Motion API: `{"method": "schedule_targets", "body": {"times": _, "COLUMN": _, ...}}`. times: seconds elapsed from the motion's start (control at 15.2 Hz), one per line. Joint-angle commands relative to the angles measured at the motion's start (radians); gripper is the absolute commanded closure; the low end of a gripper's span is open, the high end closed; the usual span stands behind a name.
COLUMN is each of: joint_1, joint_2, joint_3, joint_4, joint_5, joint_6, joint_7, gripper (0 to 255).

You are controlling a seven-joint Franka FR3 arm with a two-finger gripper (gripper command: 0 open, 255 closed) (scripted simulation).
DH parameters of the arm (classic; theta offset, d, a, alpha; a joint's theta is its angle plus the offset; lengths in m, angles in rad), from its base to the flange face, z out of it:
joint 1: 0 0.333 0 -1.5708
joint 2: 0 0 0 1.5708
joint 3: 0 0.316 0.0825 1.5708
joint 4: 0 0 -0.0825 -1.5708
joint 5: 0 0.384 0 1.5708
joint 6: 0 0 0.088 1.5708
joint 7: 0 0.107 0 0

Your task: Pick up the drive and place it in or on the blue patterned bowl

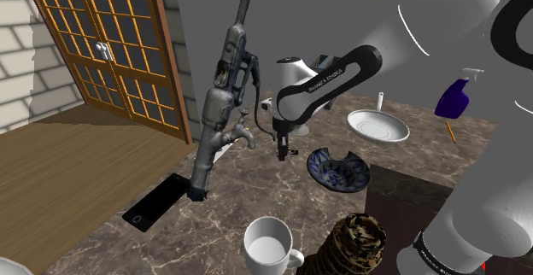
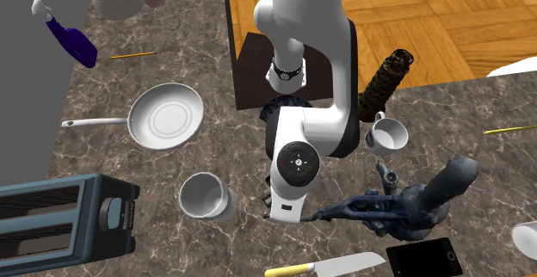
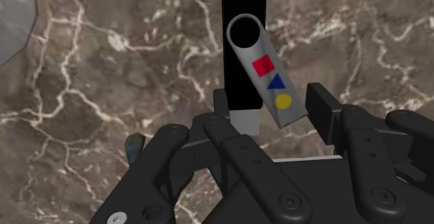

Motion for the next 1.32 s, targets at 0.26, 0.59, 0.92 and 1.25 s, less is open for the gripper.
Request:
{"method": "schedule_targets", "body": {"times": 0.26, "joint_1": -0.002, "joint_2": -0.047, "joint_3": -0.001, "joint_4": 0.027, "joint_5": 0.012, "joint_6": -0.076, "joint_7": -0.010, "gripper": 255}}
{"method": "schedule_targets", "body": {"times": 0.59, "joint_1": -0.002, "joint_2": -0.085, "joint_3": -0.001, "joint_4": 0.057, "joint_5": 0.020, "joint_6": -0.143, "joint_7": -0.016, "gripper": 255}}
{"method": "schedule_targets", "body": {"times": 0.92, "joint_1": -0.002, "joint_2": -0.118, "joint_3": -0.003, "joint_4": 0.092, "joint_5": 0.026, "joint_6": -0.210, "joint_7": -0.021, "gripper": 255}}
{"method": "schedule_targets", "body": {"times": 1.25, "joint_1": -0.002, "joint_2": -0.145, "joint_3": -0.004, "joint_4": 0.132, "joint_5": 0.030, "joint_6": -0.277, "joint_7": -0.024, "gripper": 255}}
